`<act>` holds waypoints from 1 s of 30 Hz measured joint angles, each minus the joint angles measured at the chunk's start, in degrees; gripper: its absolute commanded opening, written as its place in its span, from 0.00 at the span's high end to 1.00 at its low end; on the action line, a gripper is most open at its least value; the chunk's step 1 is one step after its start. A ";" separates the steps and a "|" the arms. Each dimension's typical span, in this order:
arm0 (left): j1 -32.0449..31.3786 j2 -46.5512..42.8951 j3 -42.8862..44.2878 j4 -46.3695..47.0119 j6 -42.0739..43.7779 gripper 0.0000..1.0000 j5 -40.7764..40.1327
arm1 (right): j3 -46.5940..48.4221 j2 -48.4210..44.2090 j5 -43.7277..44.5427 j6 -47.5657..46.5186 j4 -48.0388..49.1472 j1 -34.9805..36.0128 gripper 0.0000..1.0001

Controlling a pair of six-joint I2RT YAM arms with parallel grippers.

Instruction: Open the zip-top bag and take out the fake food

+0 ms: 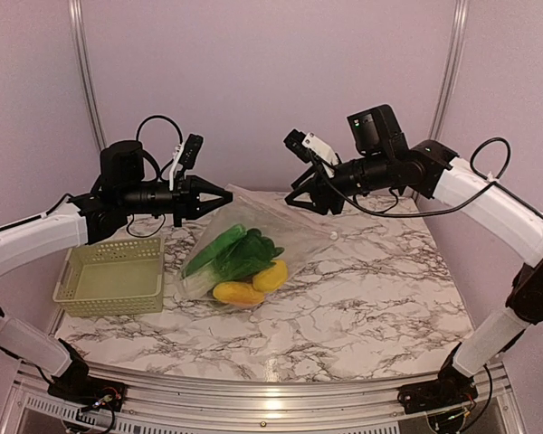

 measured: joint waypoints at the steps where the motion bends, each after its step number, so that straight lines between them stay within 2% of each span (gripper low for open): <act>1: 0.00 -0.07 0.00 0.00 0.02 1.00 0.02 | 0.00 0.00 -0.44 -0.02 -0.13 0.00 0.58; 7: 0.00 -0.35 0.00 -0.04 0.09 1.00 0.15 | -0.81 -0.02 -2.54 -0.37 -0.35 0.00 0.59; 22: 0.00 -0.61 0.00 -0.09 0.22 1.00 0.76 | -3.08 2.08 -2.43 -0.66 -0.61 0.00 0.68; 26: 0.00 -0.61 0.00 -0.11 1.03 1.00 0.74 | -4.35 2.49 -3.80 -0.52 -0.66 0.00 0.80; 29: 0.00 -0.61 0.00 -0.13 1.22 1.00 0.61 | -4.39 3.23 -4.76 -0.07 -0.59 0.00 1.00; 30: 0.00 -0.61 0.00 -0.17 1.25 1.00 0.37 | -4.37 3.54 -5.14 0.39 -0.59 0.00 1.00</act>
